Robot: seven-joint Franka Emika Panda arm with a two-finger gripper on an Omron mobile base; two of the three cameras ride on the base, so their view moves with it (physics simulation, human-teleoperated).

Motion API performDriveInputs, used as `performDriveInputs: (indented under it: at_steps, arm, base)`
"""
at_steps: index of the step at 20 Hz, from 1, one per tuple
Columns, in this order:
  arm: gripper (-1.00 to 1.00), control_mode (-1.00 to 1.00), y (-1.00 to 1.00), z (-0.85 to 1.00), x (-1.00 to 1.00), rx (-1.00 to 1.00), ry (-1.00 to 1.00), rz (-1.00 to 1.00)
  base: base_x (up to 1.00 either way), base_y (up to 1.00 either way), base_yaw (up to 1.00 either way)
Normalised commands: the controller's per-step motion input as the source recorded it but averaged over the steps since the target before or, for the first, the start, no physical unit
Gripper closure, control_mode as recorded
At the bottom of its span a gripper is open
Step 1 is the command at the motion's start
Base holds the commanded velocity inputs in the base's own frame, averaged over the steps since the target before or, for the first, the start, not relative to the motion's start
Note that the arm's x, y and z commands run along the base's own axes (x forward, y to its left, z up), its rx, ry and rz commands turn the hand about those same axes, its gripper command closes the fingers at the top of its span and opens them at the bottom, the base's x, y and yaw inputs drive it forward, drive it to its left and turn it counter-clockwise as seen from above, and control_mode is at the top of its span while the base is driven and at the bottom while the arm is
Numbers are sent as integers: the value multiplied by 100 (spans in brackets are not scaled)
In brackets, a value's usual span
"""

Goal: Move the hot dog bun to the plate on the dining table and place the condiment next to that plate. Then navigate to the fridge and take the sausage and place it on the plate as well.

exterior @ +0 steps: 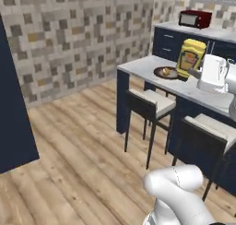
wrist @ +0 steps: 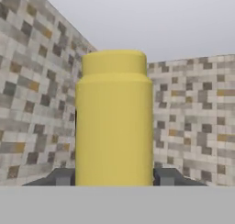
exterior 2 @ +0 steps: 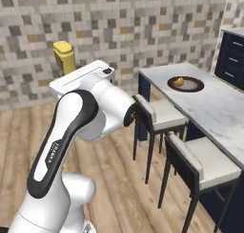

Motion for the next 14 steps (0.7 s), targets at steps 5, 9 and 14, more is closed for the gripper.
performDriveInputs:
  at_steps: [5, 9, 14]
  arm:
    - [100, 100, 0, 0, 0, 0, 0, 0]
    - [100, 100, 0, 0, 0, 0, 0, 0]
    - [100, 100, 0, 0, 0, 0, 0, 0]
  base:
    - [84, 47, -65]
    - [83, 67, -58]
    - [82, 60, -57]
